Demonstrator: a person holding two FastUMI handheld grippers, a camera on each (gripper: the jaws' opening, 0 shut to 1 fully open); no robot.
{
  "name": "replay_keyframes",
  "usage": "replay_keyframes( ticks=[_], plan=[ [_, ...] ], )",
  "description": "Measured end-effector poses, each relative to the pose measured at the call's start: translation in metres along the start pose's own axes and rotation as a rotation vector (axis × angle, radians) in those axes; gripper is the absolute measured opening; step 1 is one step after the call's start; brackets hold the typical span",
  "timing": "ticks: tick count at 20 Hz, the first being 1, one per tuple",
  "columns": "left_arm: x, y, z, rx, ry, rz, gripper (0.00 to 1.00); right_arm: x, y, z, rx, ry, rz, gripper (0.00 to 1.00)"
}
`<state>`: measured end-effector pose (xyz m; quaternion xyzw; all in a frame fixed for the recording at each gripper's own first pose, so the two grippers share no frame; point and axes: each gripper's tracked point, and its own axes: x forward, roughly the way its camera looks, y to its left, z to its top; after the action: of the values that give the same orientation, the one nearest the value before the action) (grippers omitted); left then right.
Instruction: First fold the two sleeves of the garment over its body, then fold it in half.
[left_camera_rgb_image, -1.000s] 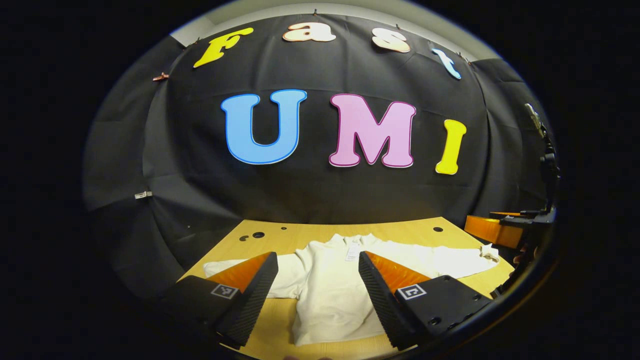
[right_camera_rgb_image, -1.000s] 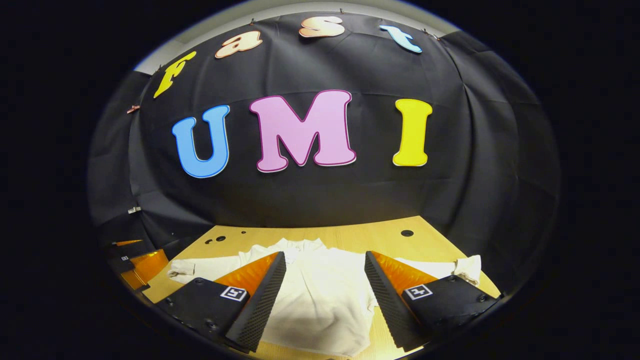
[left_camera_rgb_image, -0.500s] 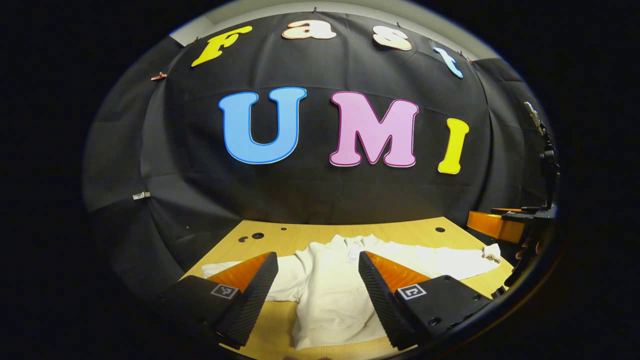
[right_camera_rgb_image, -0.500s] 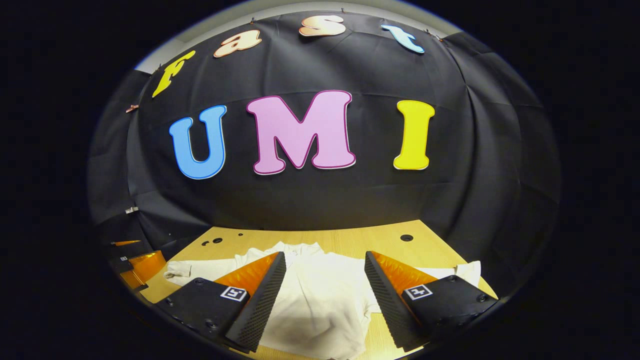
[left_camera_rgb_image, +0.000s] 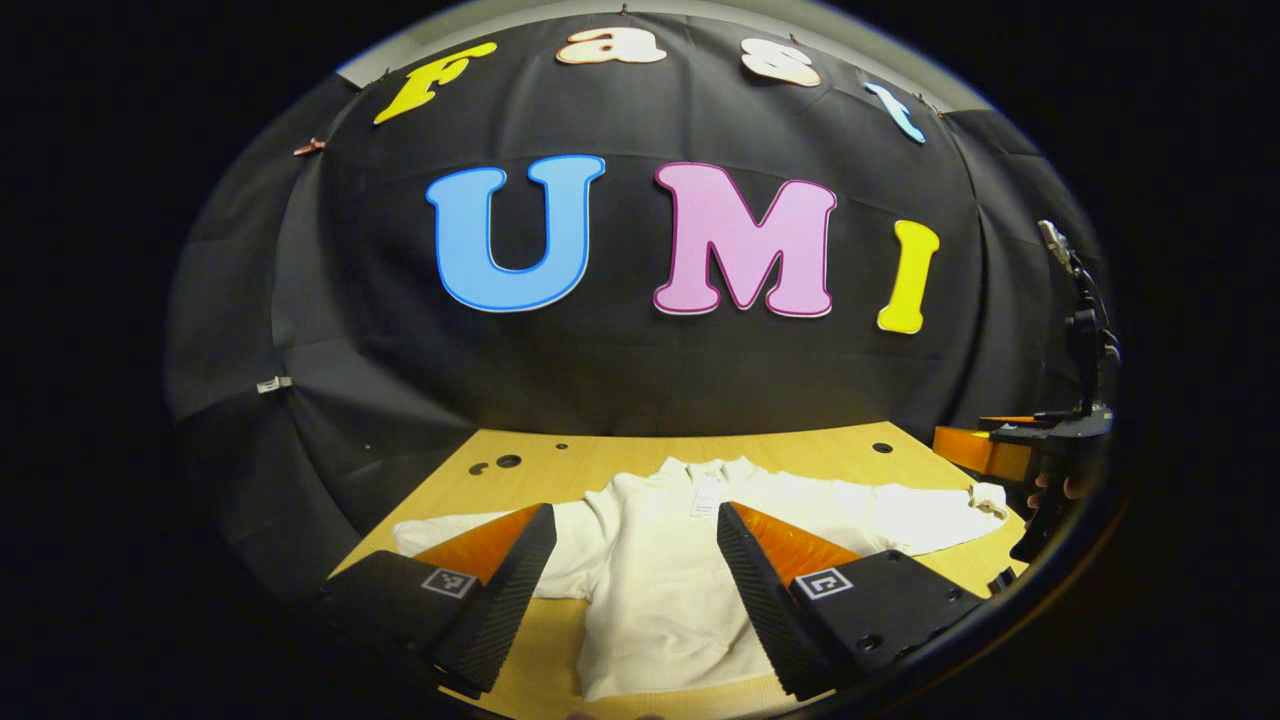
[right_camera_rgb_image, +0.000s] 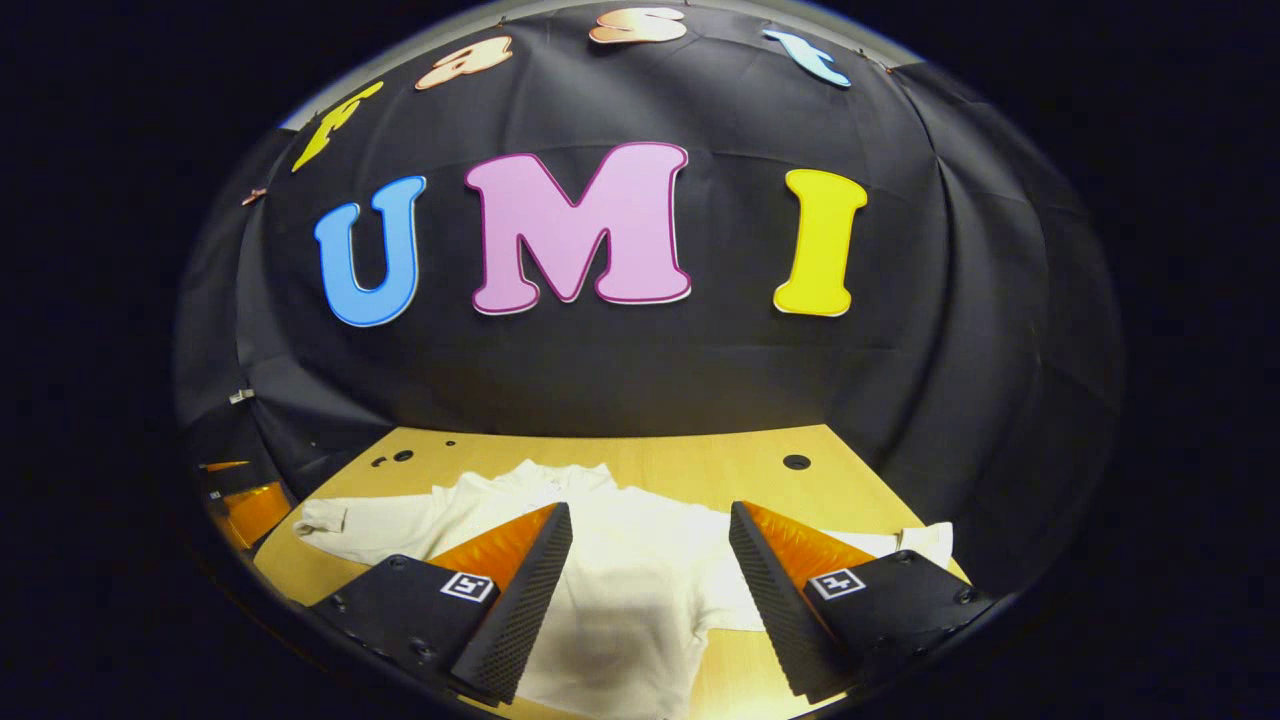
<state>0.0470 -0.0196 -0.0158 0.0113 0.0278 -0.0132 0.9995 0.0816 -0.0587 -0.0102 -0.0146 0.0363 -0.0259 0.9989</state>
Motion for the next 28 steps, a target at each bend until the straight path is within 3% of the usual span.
replay_keyframes(
  ticks=[5, 13, 15, 19, 24, 28],
  plan=[
    [0.014, -0.013, -0.023, -0.018, 0.059, 0.002, 1.0, 0.039, -0.086, -0.007, 0.042, 0.022, -0.139, 0.97],
    [0.036, -0.028, -0.057, -0.026, 0.157, 0.029, 0.99, 0.061, -0.295, -0.049, 0.079, 0.128, -0.497, 0.99],
    [0.04, -0.029, -0.065, -0.027, 0.182, 0.039, 1.0, 0.061, -0.327, -0.07, 0.104, 0.179, -0.551, 0.99],
    [0.048, -0.023, -0.073, -0.022, 0.211, 0.063, 1.0, 0.081, -0.351, -0.114, 0.18, 0.295, -0.609, 0.99],
    [0.049, -0.015, -0.075, -0.027, 0.224, 0.101, 1.0, 0.091, -0.36, -0.165, 0.228, 0.464, -0.62, 0.99],
    [0.047, -0.015, -0.082, -0.009, 0.242, 0.111, 0.99, 0.092, -0.362, -0.198, 0.272, 0.53, -0.607, 0.98]
  ],
)
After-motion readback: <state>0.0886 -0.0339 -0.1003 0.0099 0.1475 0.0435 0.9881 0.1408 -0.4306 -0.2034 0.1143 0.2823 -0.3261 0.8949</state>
